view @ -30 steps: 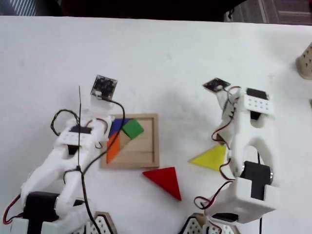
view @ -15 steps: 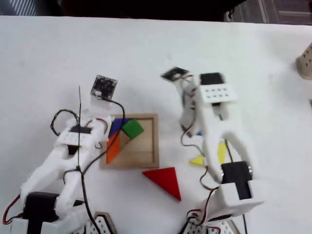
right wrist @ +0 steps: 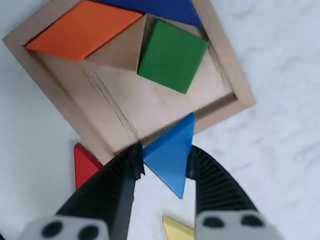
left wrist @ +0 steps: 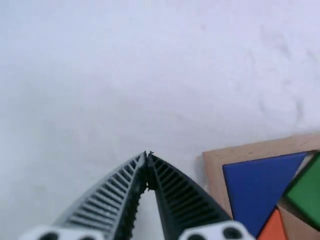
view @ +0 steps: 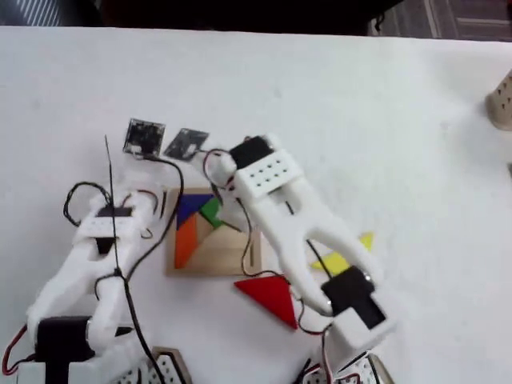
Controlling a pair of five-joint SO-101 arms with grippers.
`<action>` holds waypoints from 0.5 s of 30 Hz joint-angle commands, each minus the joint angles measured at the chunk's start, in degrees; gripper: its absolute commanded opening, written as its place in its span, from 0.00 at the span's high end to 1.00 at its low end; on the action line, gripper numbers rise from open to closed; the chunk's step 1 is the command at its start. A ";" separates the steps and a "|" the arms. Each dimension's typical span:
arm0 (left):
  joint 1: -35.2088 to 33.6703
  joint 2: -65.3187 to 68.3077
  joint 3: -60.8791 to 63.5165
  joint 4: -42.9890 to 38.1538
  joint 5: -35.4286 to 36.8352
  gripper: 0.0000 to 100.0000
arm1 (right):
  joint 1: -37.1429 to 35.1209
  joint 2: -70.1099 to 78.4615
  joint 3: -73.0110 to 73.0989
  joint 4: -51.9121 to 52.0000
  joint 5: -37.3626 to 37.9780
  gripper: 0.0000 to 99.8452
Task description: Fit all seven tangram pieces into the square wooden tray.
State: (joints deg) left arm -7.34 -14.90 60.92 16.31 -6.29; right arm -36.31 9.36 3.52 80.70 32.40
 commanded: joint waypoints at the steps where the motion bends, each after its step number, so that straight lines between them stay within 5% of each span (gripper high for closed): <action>1: -1.01 -0.13 -3.34 -1.85 -0.35 0.98 | -1.01 2.42 -2.29 -4.18 -0.26 0.93; 9: -0.92 -0.13 -3.34 -1.85 -0.35 0.98 | 0.04 6.73 -4.75 -6.99 -0.70 0.92; 15: -0.84 -0.13 -3.34 -1.85 -0.35 0.98 | -0.13 6.90 -5.45 -7.25 -0.70 0.77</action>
State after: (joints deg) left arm -7.60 -14.90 60.92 16.13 -6.29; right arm -36.66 17.01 0.70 74.37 32.40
